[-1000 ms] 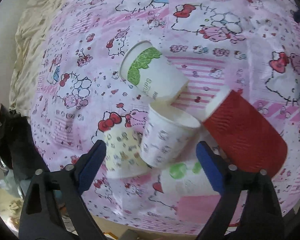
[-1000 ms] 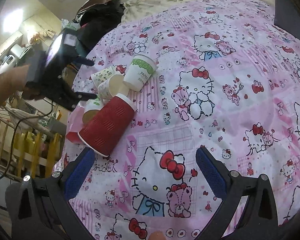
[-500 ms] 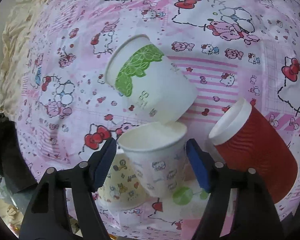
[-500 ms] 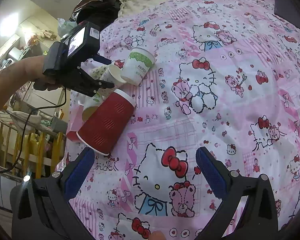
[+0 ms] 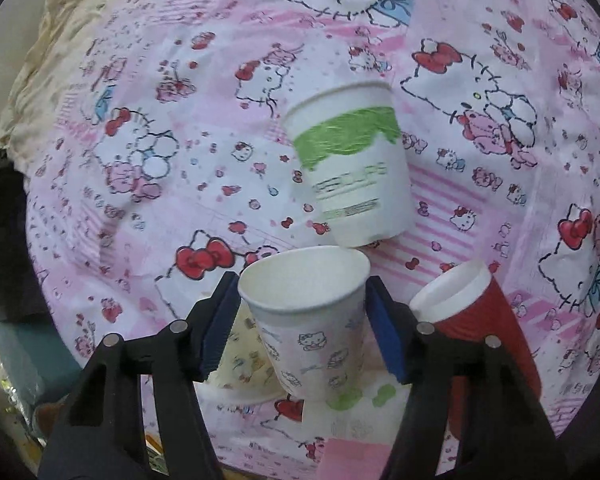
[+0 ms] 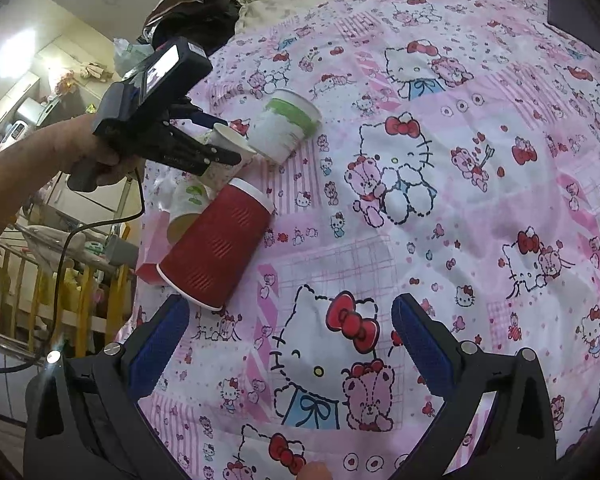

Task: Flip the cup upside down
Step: 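Lift the white cup with the left gripper and carry it toward the right gripper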

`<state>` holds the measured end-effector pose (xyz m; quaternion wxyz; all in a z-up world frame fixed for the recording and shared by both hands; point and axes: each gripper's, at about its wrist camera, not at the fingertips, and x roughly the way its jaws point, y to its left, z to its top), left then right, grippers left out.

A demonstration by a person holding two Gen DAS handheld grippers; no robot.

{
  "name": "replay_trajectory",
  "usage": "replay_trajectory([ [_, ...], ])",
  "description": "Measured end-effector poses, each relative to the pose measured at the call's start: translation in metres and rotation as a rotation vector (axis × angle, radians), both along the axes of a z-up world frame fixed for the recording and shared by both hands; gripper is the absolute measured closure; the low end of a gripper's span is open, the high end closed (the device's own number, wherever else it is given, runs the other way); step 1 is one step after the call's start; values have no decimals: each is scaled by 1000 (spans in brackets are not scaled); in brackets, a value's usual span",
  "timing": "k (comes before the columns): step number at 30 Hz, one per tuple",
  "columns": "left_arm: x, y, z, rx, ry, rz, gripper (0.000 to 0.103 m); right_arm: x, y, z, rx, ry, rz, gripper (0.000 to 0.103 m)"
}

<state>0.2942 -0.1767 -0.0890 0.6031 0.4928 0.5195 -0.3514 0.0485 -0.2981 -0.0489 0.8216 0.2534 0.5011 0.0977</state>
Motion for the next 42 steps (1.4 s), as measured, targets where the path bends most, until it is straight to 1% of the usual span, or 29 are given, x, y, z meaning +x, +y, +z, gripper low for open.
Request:
replay_trajectory([
  [2,-1,-1,7,13,-11,26,43,-1,-1,3,-1,-11,-2,0],
  [6,-4,2,23,37,-59,132,43,-3,-3,9,6,-28,-8,0],
  [10,-19,11,41,39,-105,222,43,-6,-2,18,-6,-60,-7,0],
  [13,-36,20,58,36,-119,313,43,-8,-2,22,-14,-73,-4,0],
  [14,-40,26,65,40,-125,384,43,-9,-2,23,-16,-76,-5,0],
  [15,-43,31,70,41,-121,456,43,-10,-2,25,-18,-79,-4,0],
  [16,-46,39,77,22,-87,538,43,-10,-2,25,-18,-81,-2,0],
  [17,-52,46,83,2,-70,603,43,-11,-2,25,-21,-83,1,0],
  [19,-69,59,91,-26,-56,674,43,-11,-5,21,-32,-69,-13,0],
  [22,-100,77,100,-79,-33,772,43,-13,-10,16,-10,-49,-33,0],
  [24,-117,91,103,-125,12,859,43,-14,-10,16,-22,-52,-28,0],
  [30,-161,118,102,-223,70,1051,42,-17,-9,20,-49,-67,-33,0],
  [33,-186,126,88,-249,106,1104,42,-19,-9,23,-50,-76,-40,0],
  [36,-204,129,68,-242,151,1147,42,-23,-12,26,-63,-81,-50,0],
  [42,-227,118,28,-199,198,1170,42,-34,-22,25,-79,-61,-62,0],
])
